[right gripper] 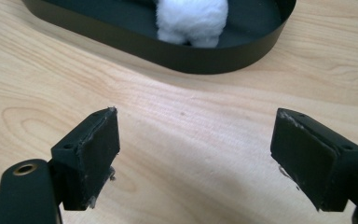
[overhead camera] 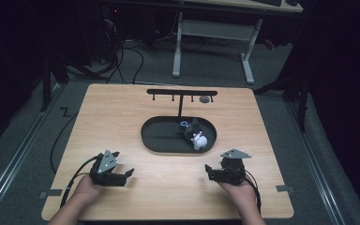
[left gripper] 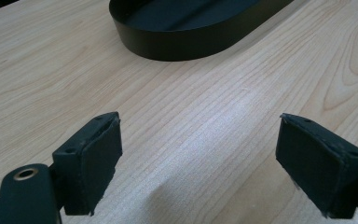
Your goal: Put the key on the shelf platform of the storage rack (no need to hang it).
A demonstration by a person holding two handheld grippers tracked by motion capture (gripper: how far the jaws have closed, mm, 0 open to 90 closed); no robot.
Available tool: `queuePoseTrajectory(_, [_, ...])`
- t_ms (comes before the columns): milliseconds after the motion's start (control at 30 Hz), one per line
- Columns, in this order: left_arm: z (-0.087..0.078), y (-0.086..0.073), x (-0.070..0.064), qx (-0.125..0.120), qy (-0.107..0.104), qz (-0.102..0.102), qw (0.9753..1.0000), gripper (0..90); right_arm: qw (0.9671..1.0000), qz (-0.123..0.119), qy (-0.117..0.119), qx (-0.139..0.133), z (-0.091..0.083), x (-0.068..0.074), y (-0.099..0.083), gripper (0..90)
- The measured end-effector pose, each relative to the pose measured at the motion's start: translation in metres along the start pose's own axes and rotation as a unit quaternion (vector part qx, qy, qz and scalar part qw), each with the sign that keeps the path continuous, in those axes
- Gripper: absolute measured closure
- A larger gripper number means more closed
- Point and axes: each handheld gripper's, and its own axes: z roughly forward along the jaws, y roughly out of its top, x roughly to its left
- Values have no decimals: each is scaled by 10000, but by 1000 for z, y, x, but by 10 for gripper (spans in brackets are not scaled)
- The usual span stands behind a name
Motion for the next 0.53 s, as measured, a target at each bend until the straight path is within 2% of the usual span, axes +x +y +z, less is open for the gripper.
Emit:
queuePoseTrajectory(133, [0, 0, 0, 6, -10, 4, 10000, 153, 9997, 6, 41, -242, -3, 8, -17, 152])
queuePoseTrajectory(233, [0, 0, 0, 8, -15, 2, 10000, 153, 9979, -63, -125, -640, -8, 13, -36, 153])
queuePoseTrajectory(300, [1, 1, 0, 27, -28, 29, 10000, 153, 9986, -227, -101, -460, -11, 12, -39, 152])
queuePoseTrajectory(333, [1, 1, 0, 28, -36, 25, 10000, 153, 9984, -246, -144, -489, -12, 11, -41, 152])
queuePoseTrajectory(433, [2, 1, 0, 83, -29, 21, 10000, 153, 9986, -57, -100, -515, -12, 7, -42, 152])
queuePoseTrajectory(533, [2, 1, 0, 84, -38, 35, 10000, 153, 9983, -123, -141, -544, -11, 7, -42, 152])
